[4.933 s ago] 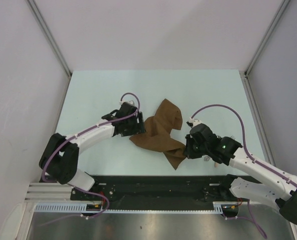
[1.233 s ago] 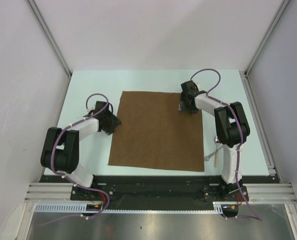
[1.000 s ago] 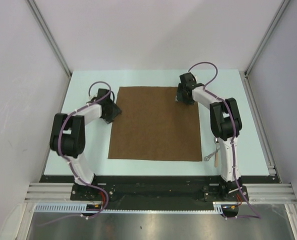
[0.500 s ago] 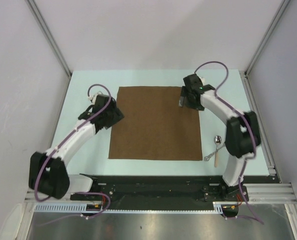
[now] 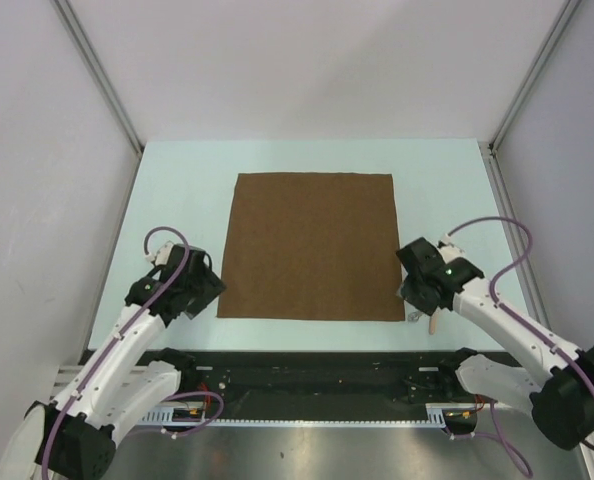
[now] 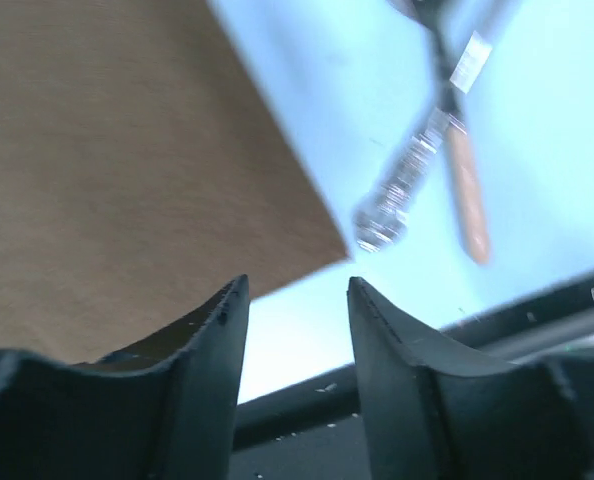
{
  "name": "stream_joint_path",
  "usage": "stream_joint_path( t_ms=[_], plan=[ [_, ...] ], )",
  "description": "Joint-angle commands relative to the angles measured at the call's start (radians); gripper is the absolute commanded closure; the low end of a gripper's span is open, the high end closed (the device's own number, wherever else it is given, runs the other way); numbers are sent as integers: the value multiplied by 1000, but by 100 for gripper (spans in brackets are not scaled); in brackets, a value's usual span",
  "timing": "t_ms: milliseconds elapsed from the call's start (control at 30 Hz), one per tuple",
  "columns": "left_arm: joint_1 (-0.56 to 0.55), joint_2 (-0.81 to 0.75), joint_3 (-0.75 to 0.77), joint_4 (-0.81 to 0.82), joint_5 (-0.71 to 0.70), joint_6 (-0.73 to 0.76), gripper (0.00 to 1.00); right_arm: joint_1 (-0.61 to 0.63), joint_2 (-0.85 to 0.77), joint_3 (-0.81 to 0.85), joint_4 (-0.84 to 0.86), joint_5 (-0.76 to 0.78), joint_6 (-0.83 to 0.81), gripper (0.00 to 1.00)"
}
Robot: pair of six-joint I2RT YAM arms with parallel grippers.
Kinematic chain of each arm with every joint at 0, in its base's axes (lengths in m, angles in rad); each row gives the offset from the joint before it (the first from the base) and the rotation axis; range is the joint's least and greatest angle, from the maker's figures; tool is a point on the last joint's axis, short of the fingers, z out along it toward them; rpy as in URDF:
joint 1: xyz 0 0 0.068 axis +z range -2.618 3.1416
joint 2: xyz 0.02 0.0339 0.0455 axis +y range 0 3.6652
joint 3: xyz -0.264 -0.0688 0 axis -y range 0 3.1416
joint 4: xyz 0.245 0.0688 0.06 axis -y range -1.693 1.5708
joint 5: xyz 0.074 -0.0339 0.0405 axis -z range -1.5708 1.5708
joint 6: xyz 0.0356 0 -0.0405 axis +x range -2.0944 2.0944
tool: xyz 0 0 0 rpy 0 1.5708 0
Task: Fold the napkin into a case and place the utensils inside
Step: Flatten out the crumpled napkin at the center of the board.
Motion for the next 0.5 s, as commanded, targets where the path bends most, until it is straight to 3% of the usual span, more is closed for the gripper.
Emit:
stream_joint_path(
  t_ms=[0, 100, 467],
  plan=[
    [2, 4, 0, -24, 2, -73, 35, -1, -95, -101, -93, 58, 234, 55],
    [2, 39, 0, -14, 2, -62, 35, 5, -79, -150, -46, 9, 239, 57],
    [2, 100, -26, 21, 17, -62, 33, 109, 52, -139, 0, 45, 363, 57]
  ],
)
